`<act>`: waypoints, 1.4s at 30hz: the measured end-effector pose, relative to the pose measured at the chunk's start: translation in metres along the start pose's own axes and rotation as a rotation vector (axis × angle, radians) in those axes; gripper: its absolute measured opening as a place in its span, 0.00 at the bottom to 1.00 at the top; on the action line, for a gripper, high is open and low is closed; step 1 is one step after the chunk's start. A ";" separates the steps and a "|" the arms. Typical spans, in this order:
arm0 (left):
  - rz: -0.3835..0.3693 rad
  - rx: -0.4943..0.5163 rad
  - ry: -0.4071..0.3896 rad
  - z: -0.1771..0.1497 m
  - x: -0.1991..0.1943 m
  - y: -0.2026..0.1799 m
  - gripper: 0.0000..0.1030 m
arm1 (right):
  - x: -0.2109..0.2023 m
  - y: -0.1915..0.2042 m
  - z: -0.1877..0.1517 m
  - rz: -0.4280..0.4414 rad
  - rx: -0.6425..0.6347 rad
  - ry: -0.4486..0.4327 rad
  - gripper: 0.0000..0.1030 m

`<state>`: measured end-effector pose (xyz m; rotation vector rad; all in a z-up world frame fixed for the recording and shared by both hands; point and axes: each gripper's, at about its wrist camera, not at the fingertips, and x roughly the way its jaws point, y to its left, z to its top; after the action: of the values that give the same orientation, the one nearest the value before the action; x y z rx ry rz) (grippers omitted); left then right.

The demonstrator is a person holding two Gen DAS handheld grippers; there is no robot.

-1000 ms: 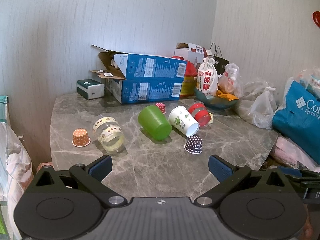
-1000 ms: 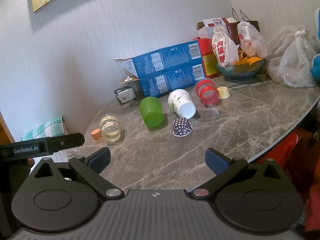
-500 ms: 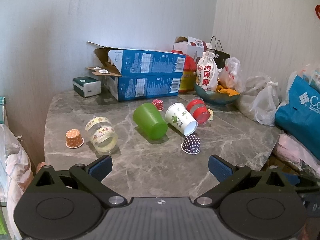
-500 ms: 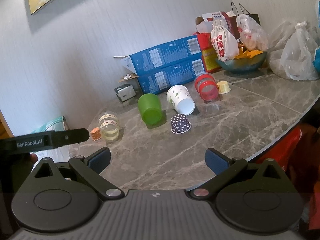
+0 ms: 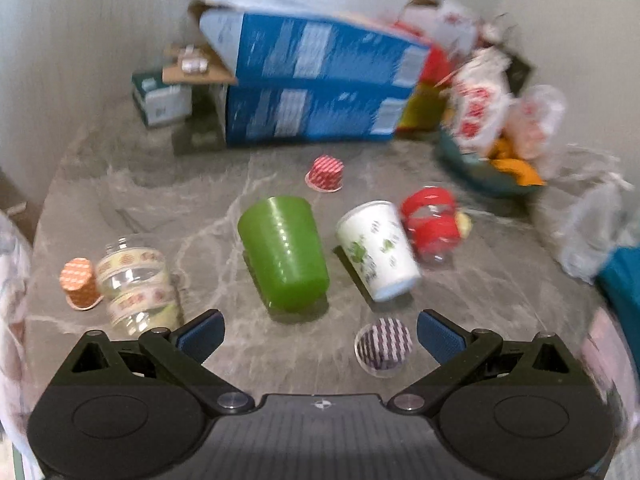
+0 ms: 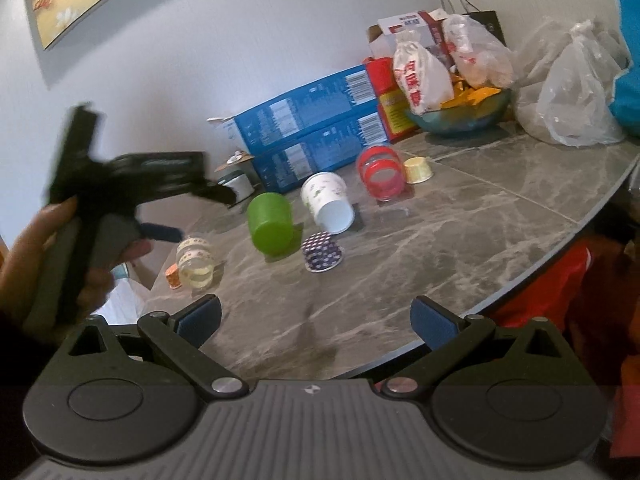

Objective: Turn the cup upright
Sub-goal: 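Move the left tool to the fallen green cup and close on it, then lift the green cup off the table with the left tool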

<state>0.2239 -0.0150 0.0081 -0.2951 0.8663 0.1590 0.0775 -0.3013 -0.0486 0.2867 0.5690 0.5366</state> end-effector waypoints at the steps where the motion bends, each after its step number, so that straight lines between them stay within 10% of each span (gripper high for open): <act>1: 0.030 0.002 0.022 0.009 0.014 -0.003 1.00 | -0.002 -0.004 0.002 0.000 0.004 0.000 0.99; 23: 0.240 -0.062 0.194 0.029 0.121 -0.002 0.63 | 0.002 -0.058 0.012 -0.007 0.094 0.017 0.99; 42: 0.083 0.132 0.002 -0.039 -0.027 0.009 0.63 | -0.004 -0.016 0.003 0.047 0.049 0.014 0.99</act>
<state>0.1760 -0.0198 0.0034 -0.1360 0.8871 0.1781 0.0829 -0.3167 -0.0507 0.3440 0.5909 0.5710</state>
